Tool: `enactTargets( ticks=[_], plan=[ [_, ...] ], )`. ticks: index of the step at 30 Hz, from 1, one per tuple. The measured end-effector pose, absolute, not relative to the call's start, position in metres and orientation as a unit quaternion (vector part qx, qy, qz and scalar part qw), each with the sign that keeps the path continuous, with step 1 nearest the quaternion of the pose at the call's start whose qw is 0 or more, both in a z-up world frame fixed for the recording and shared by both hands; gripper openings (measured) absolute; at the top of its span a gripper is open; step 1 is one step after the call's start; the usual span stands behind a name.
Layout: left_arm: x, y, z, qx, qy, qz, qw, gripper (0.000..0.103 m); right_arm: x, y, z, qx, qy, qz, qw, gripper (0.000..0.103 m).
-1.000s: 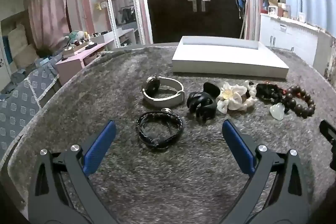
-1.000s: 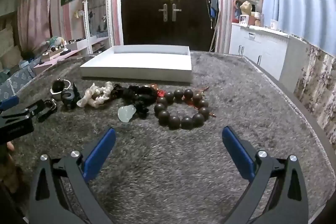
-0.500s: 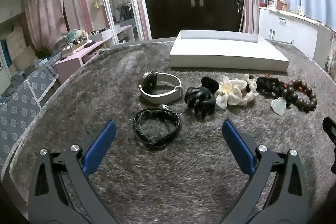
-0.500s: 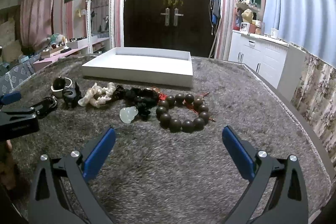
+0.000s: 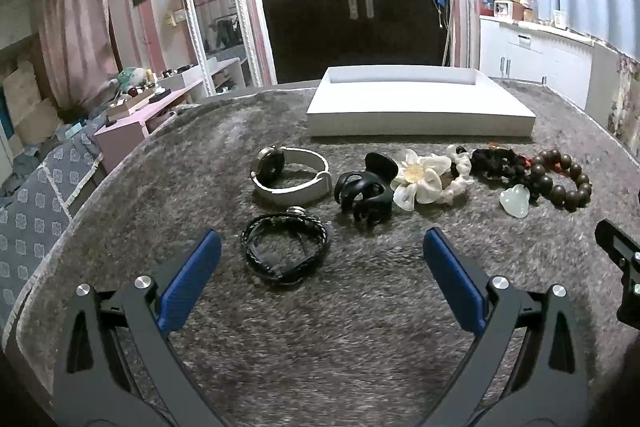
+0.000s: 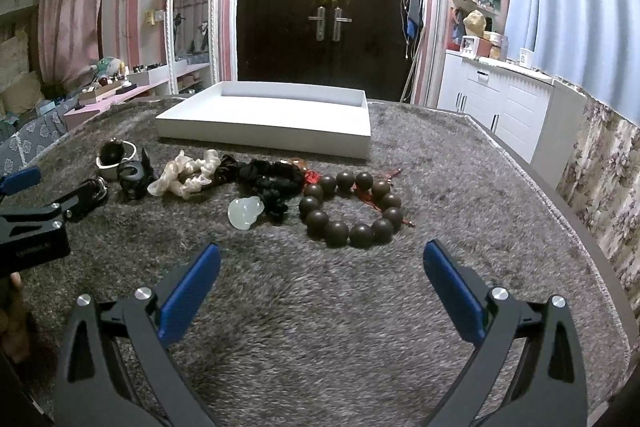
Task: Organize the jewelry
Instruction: 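Move left tool toward black claw clip while right tool approaches jade pendant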
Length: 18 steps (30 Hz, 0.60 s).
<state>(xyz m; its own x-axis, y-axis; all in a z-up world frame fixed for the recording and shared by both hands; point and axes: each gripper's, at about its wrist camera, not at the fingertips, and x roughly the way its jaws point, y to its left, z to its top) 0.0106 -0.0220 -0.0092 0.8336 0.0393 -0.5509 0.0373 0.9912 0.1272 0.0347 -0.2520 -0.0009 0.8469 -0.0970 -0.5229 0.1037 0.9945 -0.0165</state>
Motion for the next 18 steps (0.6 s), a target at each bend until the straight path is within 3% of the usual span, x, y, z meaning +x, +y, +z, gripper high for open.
enactTargets(
  ticks=[15,18],
  plan=[
    [0.02,0.002,0.002,0.046,0.298,0.012,0.953,0.1,0.048,-0.282,0.016,0.044,0.287,-0.067,0.955,0.1],
    [0.026,0.014,0.005,0.047,0.295,0.029,0.954,0.1,0.051,-0.292,0.022,0.042,0.285,-0.075,0.955,0.089]
  ],
)
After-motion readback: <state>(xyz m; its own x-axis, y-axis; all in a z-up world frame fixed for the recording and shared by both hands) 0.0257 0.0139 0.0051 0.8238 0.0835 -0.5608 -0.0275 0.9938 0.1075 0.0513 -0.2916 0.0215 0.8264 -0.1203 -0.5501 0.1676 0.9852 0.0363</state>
